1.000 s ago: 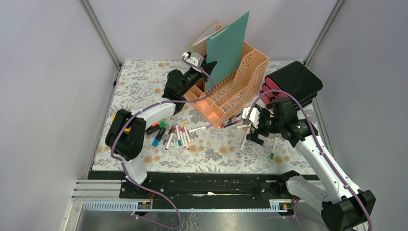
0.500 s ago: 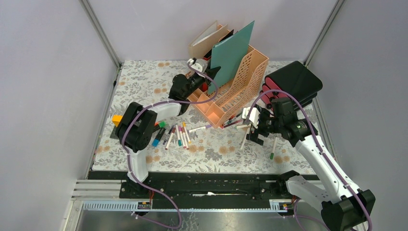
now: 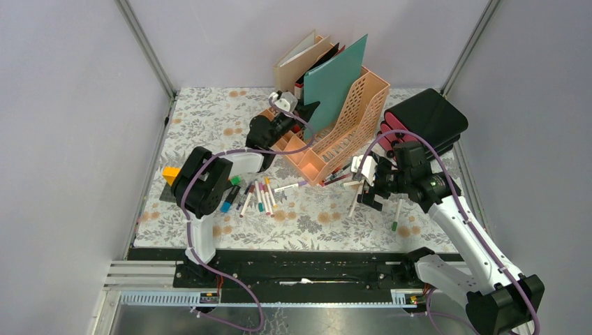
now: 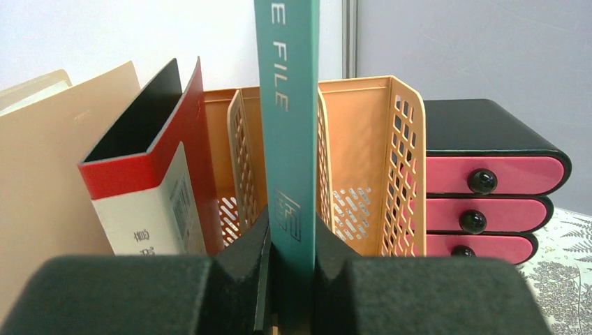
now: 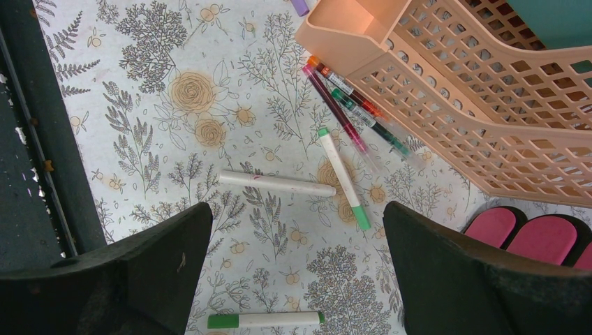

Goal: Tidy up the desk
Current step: Place the folder in the storage box, then open the drawer in the storage box.

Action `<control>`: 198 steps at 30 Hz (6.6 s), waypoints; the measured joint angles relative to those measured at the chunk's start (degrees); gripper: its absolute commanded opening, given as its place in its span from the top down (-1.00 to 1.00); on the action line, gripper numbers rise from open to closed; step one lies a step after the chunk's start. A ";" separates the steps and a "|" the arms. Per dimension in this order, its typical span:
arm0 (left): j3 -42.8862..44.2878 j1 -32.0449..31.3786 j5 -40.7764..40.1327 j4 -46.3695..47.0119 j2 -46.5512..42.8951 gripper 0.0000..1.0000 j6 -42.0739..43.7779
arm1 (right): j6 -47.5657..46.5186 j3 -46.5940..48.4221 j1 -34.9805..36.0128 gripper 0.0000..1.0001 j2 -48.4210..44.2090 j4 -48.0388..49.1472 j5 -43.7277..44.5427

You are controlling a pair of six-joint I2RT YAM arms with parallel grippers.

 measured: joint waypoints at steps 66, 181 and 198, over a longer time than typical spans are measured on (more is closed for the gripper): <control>-22.73 0.31 -15.98 -23.89 -38.80 -0.97 -12.66 | -0.22 -0.28 -0.28 -0.99 0.39 -0.07 -2.01; -18.82 8.46 -17.44 -82.49 -64.26 -0.97 -6.64 | 100.98 20.11 -15.82 0.30 36.48 13.94 50.71; -18.82 8.81 -17.38 -82.49 -64.26 -0.97 -6.67 | 102.07 1.49 -16.48 0.76 22.25 28.39 41.66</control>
